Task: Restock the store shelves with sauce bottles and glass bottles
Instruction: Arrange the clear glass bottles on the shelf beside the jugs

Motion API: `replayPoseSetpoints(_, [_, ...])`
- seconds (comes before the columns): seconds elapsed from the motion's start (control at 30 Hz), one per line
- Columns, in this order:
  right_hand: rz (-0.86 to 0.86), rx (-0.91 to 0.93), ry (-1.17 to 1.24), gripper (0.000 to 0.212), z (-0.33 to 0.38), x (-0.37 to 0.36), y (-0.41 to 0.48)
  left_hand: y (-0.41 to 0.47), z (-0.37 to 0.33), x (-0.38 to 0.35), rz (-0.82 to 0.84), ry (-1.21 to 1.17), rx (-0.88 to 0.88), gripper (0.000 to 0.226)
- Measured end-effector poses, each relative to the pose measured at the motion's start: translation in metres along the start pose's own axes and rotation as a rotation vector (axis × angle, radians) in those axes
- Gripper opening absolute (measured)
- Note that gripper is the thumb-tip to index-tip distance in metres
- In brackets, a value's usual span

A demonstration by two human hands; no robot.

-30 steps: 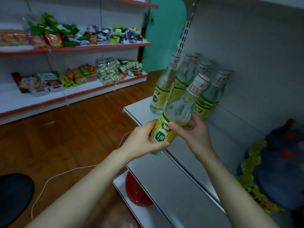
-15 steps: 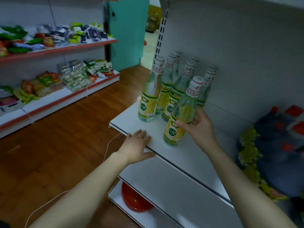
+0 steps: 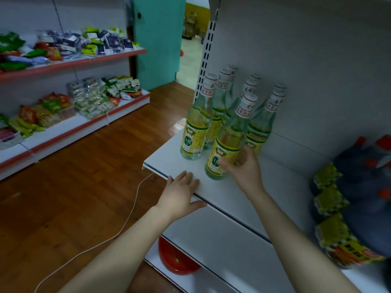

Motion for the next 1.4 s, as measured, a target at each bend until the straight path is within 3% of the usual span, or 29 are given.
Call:
replayPoseSetpoints(0.37, [0.008, -0.010, -0.059, 0.046, -0.015, -0.022, -0.001, 0.001, -0.001, 0.000, -0.013, 0.001, -0.006, 0.074])
replayPoseSetpoints(1.4, [-0.047, 0.027, -0.063, 0.057, -0.021, -0.038, 0.012, 0.002, 0.003, -0.006, 0.003, -0.010, 0.009, 0.076])
Point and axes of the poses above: each hand's wrist, its own y-axis towards the middle knuckle, its own x-axis out of the back of the hand, z = x × y, the point moved 5 cm from there along y, towards the middle knuckle, and after that the axes turned 10 degrees about -x, right-handed, at the moved point
